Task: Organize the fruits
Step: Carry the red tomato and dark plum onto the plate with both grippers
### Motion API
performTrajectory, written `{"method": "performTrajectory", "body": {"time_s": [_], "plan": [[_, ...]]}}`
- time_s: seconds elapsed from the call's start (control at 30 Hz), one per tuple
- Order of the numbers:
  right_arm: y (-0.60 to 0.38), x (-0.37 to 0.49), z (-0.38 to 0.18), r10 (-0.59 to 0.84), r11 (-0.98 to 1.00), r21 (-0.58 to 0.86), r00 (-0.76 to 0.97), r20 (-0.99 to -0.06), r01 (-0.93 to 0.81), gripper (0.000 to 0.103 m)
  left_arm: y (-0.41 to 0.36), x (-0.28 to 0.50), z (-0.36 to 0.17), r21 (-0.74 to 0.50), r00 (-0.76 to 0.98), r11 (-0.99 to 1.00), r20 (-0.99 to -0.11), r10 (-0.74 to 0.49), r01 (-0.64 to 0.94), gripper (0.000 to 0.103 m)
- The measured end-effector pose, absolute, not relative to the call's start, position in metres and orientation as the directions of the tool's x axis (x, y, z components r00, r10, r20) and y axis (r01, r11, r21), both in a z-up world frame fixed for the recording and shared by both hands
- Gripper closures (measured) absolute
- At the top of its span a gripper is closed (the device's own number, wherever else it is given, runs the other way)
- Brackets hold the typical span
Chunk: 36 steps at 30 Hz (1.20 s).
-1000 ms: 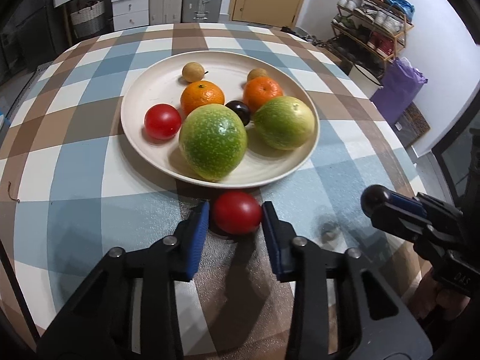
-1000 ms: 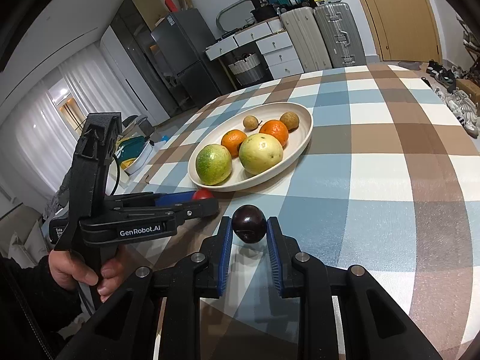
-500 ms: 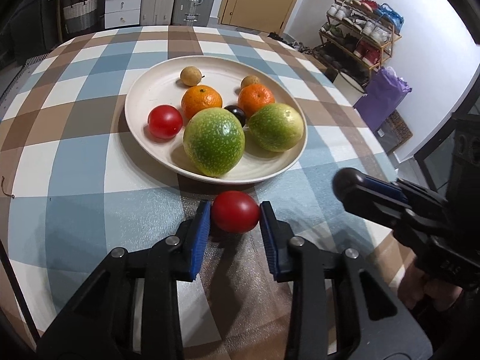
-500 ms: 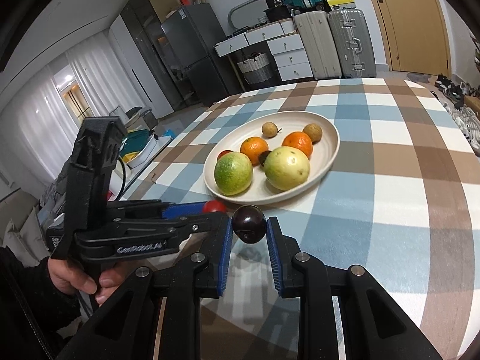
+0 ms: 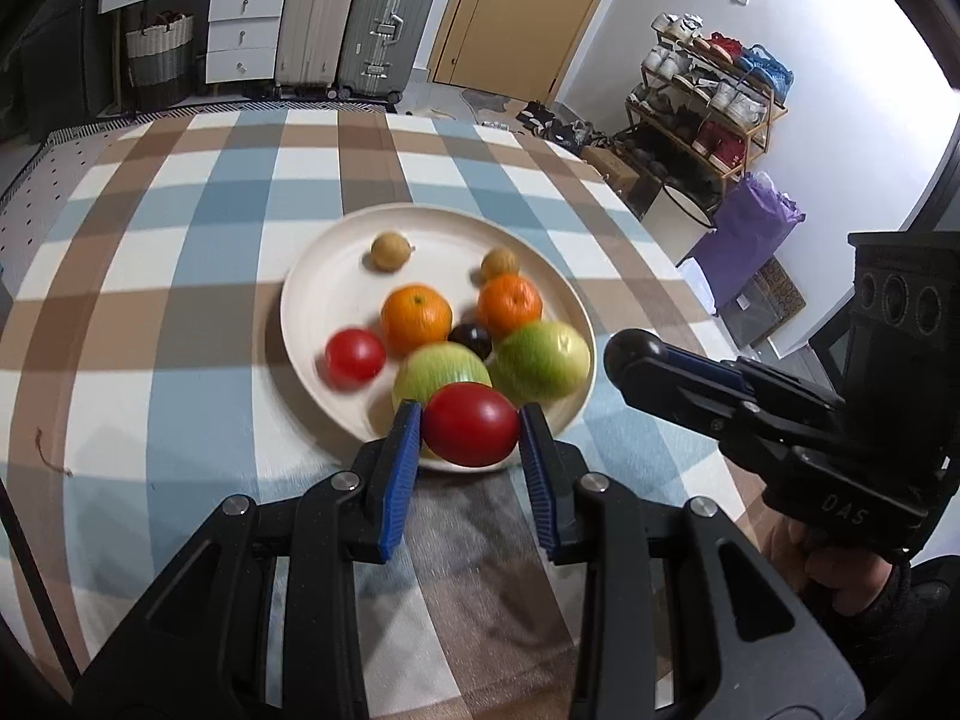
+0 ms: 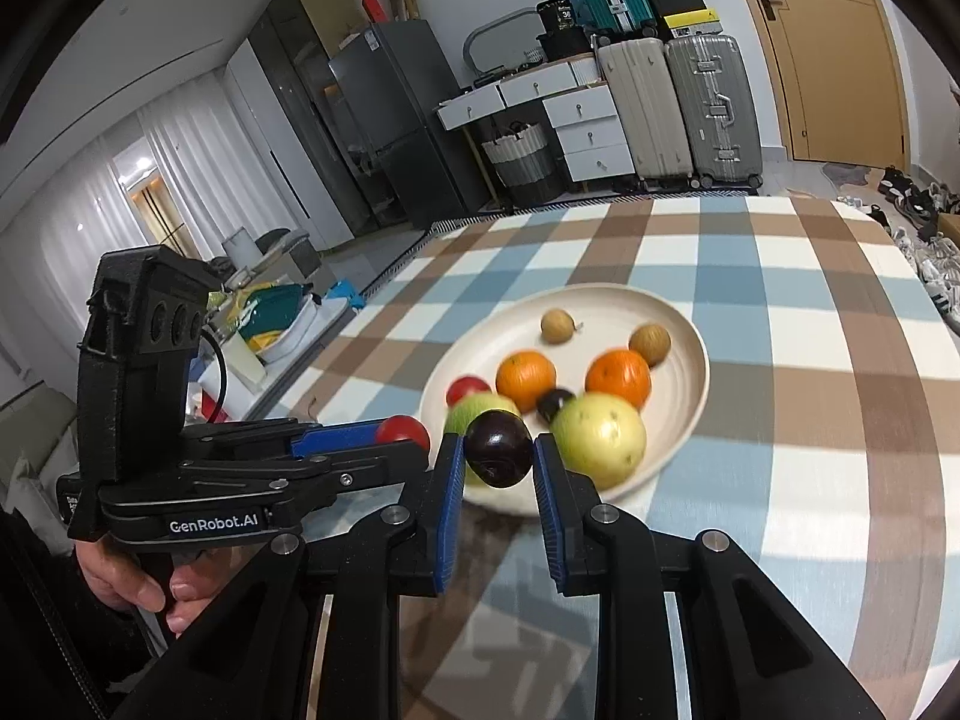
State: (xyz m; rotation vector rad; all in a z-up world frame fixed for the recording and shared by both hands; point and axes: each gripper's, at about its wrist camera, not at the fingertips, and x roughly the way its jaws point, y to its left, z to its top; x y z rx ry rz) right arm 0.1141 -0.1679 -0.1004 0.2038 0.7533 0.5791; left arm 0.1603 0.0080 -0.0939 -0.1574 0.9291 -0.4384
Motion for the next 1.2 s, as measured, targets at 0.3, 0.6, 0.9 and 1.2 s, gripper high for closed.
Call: {"method": "performTrajectory", "body": {"time_s": [0.3,0.6,0.9,1.2], "plan": [[-0.167,0.152,-0.091,0.573,0.819,0.399,0.589,-0.570,-0.412,0.080,0.015,0.197,-0.083,-0.327,0.522,0.902,-0.736,-0.430,0.282,0.073],[-0.164,0.186,-0.096,0.578,0.816,0.424,0.581,-0.573,-0.393,0.080,0.014,0.239,-0.092,-0.309,0.510,0.911,-0.756,-0.410,0.275,0.073],[-0.159,0.210,-0.107,0.571,0.821,0.425,0.570,-0.591,-0.381,0.080,0.015,0.267,-0.105,-0.312,0.503,0.913,-0.763,-0.406,0.264,0.073],[-0.151,0.226,-0.118,0.566,0.824,0.421,0.550,-0.614,-0.379,0.080,0.017,0.282,-0.121,-0.315,0.485,0.913,-0.775,-0.405,0.259,0.073]]}}
